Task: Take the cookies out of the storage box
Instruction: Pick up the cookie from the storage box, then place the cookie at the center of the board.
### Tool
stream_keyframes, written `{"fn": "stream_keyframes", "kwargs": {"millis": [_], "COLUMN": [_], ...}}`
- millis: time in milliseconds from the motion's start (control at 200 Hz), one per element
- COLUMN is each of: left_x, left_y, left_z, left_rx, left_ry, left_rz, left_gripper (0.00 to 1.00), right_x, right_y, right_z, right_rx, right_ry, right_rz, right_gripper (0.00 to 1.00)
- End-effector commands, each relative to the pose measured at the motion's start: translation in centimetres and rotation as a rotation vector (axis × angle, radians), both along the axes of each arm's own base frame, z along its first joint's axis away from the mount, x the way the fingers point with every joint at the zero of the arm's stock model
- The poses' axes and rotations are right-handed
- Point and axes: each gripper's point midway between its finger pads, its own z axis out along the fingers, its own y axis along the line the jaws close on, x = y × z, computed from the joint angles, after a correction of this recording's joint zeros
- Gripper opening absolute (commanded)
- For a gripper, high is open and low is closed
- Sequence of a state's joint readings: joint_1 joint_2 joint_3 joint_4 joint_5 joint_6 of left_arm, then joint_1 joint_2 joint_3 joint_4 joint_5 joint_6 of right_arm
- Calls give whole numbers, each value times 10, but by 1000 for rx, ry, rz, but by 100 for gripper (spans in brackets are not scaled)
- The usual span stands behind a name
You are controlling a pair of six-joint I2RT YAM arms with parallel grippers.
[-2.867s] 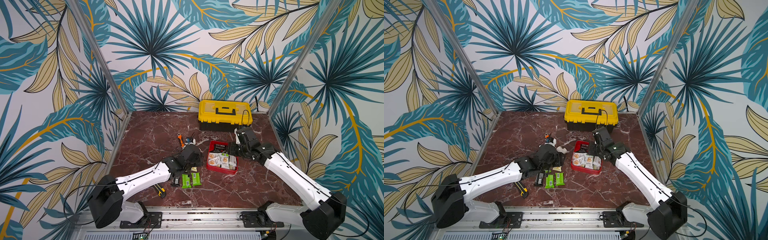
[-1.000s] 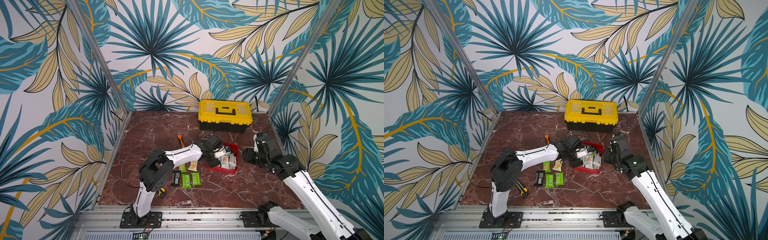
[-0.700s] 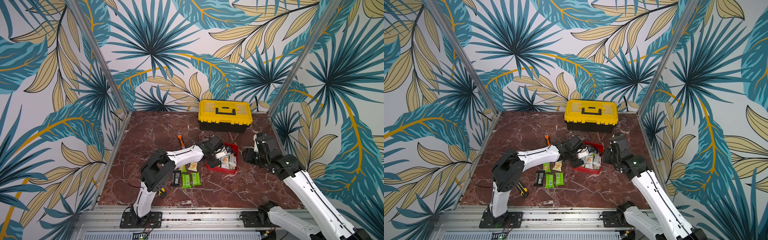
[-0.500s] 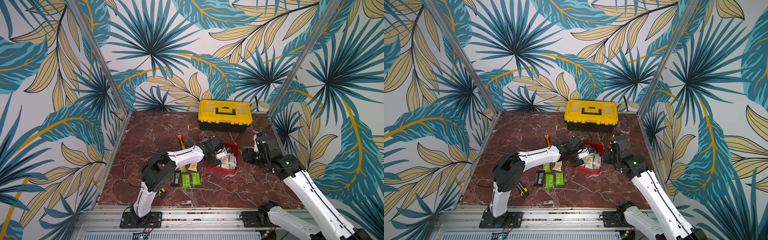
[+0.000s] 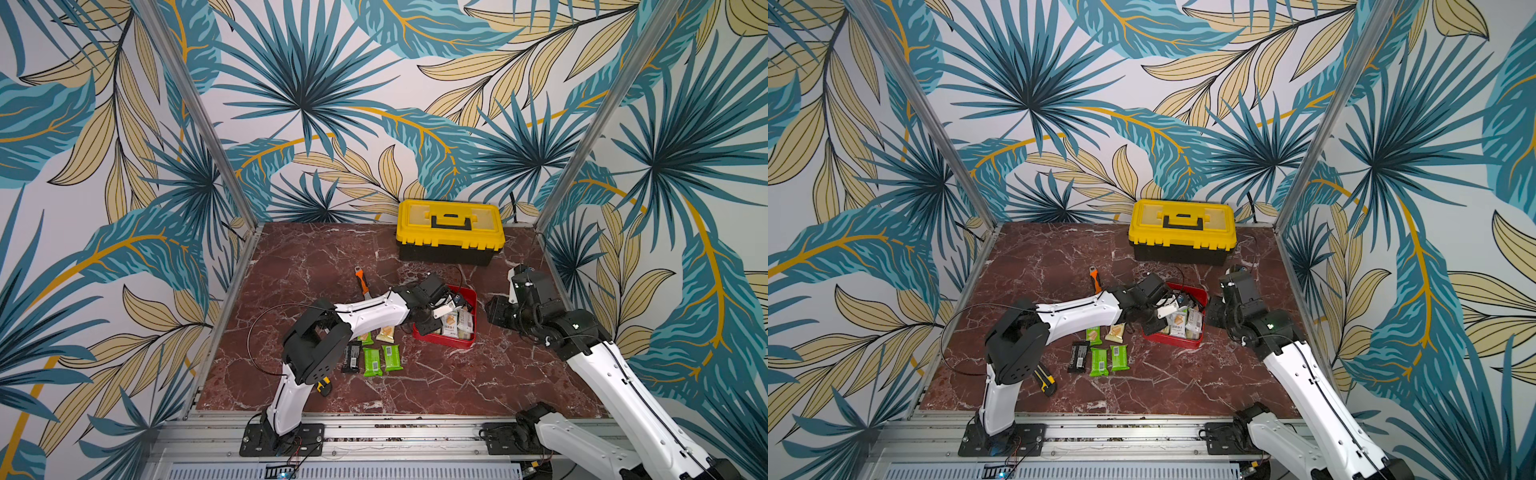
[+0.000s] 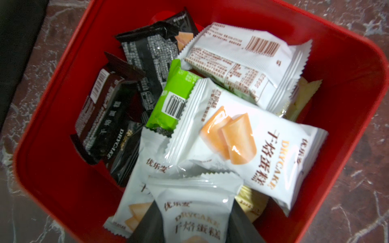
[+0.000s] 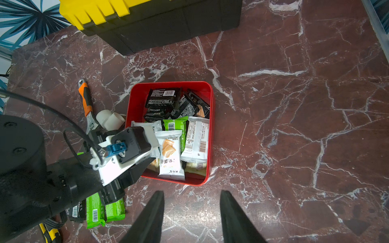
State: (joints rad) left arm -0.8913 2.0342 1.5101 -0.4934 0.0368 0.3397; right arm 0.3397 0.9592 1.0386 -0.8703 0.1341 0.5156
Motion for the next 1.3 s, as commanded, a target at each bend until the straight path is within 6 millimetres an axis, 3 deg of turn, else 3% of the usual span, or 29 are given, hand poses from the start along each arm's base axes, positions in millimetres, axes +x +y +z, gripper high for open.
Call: {"fn": "stream_keyframes", "kwargs": {"millis": [0, 310, 406, 531, 721, 861, 1047, 1292], "left_x": [7, 10, 15, 25, 27, 12, 5, 10], "left_y": [-6, 12, 35, 87, 177, 218, 256, 274], "left_z": [52, 97, 108, 112, 82, 59, 32, -13], "left_rx": [-94, -178, -187, -204, -159, -132, -151, -87], "left_ry": [-67, -102, -90, -35, 90, 107, 163, 238], "left_rz": [30, 118, 202, 407, 770, 908, 1064, 1157], "left_gripper": [40, 40, 40, 40, 40, 41, 42, 42], "right_x": [-6, -7, -6, -5, -2, -2, 1, 1], "right_y": [-3, -3, -2, 0, 3, 5, 9, 9], "right_z": [-6, -5, -4, -7, -13, -16, -19, -22], "right_rx": [-9, -5, -2, 5, 17, 25, 34, 38], "right_ry": [22, 18, 17, 28, 39, 45, 57, 66], "right_rz": [4, 4, 5, 6, 10, 10, 21, 20], "right_gripper": [48, 48, 48, 48, 48, 48, 48, 48]}}
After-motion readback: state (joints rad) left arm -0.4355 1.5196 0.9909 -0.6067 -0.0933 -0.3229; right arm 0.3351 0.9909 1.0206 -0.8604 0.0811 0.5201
